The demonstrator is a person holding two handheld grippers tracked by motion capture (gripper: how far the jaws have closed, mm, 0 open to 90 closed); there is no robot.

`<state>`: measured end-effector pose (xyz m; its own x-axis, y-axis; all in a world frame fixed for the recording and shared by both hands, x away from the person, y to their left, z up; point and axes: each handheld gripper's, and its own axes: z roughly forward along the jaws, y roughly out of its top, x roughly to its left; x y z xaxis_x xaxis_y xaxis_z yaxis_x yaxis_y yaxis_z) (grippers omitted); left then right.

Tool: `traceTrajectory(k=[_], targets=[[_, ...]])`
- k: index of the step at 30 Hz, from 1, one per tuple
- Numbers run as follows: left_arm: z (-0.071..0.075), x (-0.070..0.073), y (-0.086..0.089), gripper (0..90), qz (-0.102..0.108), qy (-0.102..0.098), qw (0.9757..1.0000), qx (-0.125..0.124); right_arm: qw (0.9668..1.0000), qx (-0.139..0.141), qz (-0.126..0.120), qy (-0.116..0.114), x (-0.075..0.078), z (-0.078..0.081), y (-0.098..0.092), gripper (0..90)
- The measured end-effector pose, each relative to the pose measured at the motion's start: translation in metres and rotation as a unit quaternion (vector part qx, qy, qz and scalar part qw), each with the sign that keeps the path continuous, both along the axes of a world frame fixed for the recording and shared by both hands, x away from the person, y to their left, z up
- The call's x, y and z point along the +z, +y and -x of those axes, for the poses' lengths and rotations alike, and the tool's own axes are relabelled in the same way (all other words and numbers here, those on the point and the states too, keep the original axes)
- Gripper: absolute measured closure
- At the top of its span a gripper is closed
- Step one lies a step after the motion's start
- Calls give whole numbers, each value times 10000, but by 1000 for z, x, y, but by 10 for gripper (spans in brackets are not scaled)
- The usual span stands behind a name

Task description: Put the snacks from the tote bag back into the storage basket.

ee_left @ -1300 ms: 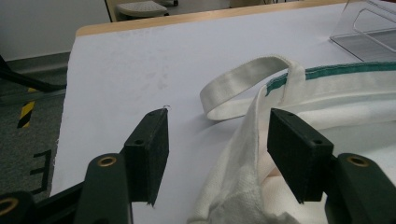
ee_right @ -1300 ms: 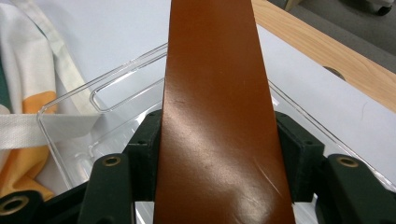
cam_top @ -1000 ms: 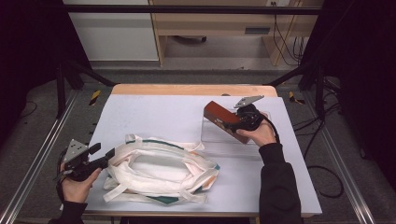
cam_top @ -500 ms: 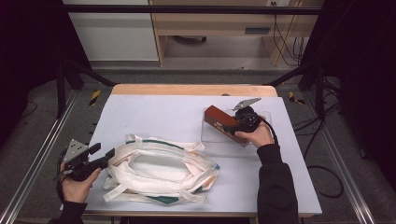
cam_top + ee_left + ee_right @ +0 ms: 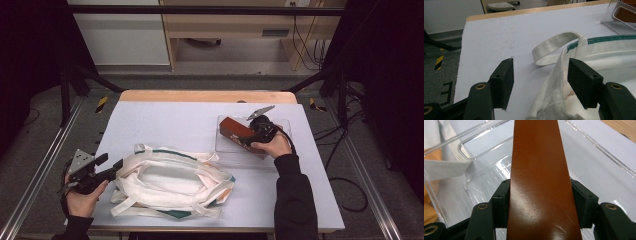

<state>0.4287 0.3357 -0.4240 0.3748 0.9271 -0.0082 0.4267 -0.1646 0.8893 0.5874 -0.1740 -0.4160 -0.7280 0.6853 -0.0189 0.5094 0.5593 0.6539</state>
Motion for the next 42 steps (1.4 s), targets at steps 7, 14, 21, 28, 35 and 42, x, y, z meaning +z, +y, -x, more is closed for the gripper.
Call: traceTrajectory(k=[7, 14, 21, 28, 35, 42], targets=[[0, 0, 0, 377, -3, 6, 10000, -3, 9996, -89, 229, 140, -3, -1, 1, 417], [0, 0, 0, 378, 0, 5, 10000, 4, 9989, -179, 349, 271, -7, -2, 1, 407], [0, -1, 0, 379, -3, 12, 10000, -4, 9981, -306, 389, 358, -7, -2, 0, 366], [0, 0, -1, 379, 1, 1, 10000, -10, 9988, -420, 242, -55, 9, 9, -2, 352], [1, 0, -1, 377, -10, -4, 10000, -9, 9958, -687, -239, -555, 21, 31, -7, 472], [1, 0, -1, 375, -15, -1, 10000, 2, 9932, -933, -346, -607, 16, 52, -9, 706]])
